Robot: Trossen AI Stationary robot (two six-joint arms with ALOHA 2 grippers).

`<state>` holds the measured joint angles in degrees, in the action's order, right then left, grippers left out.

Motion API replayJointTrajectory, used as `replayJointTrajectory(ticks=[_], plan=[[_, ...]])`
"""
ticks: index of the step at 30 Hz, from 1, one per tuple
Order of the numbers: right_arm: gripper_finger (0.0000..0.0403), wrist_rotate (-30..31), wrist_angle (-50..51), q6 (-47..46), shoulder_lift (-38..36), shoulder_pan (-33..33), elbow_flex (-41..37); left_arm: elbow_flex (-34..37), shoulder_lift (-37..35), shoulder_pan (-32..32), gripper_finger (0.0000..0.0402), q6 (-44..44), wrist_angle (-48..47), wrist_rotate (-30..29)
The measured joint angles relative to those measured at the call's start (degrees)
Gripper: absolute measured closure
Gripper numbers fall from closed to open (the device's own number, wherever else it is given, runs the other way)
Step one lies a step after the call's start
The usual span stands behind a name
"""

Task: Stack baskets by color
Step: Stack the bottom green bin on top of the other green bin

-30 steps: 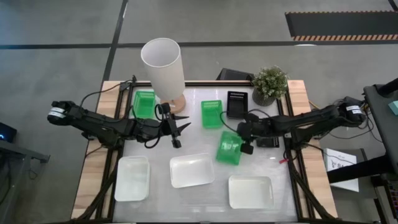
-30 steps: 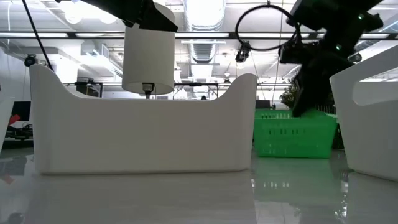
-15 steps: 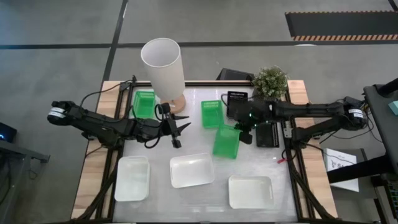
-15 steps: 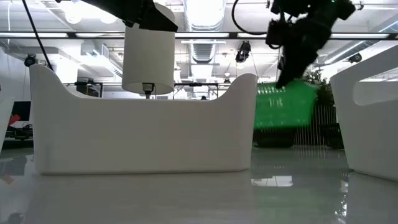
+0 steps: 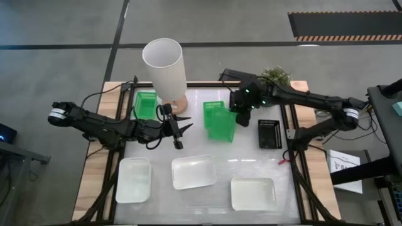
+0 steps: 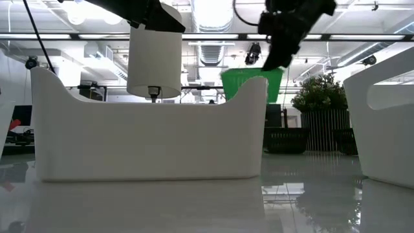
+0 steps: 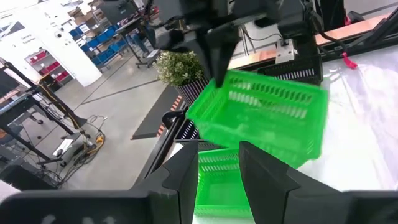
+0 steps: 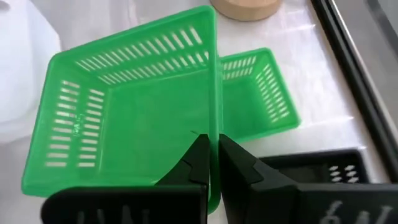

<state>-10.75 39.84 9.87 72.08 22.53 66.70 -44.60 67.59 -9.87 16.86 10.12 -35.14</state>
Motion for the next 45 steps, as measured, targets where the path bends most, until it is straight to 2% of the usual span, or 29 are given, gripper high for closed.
replayJointTrajectory(ticks=[12,15,22,37,45], plan=[[0.0394,-6.5,9.7,15.4,18.3,7.1,17.6,0.0,0.0,0.0,0.0302,-0.1,0.1,0.0],[0.0394,-9.4,10.8,17.2,21.6,8.6,21.4,0.0,0.0,-0.1,0.0302,-0.3,0.1,0.2],[0.0394,-10.5,13.6,21.3,27.2,11.2,28.3,0.0,0.0,0.0,0.0302,-1.3,0.0,0.3],[0.0394,-10.4,14.2,23.9,31.6,12.8,31.4,0.0,0.0,0.0,0.0302,-1.5,-0.1,0.5],[0.0359,-10.3,14.3,24.6,31.6,12.8,31.1,0.0,0.0,0.0,0.0302,-1.4,-0.1,0.5]])
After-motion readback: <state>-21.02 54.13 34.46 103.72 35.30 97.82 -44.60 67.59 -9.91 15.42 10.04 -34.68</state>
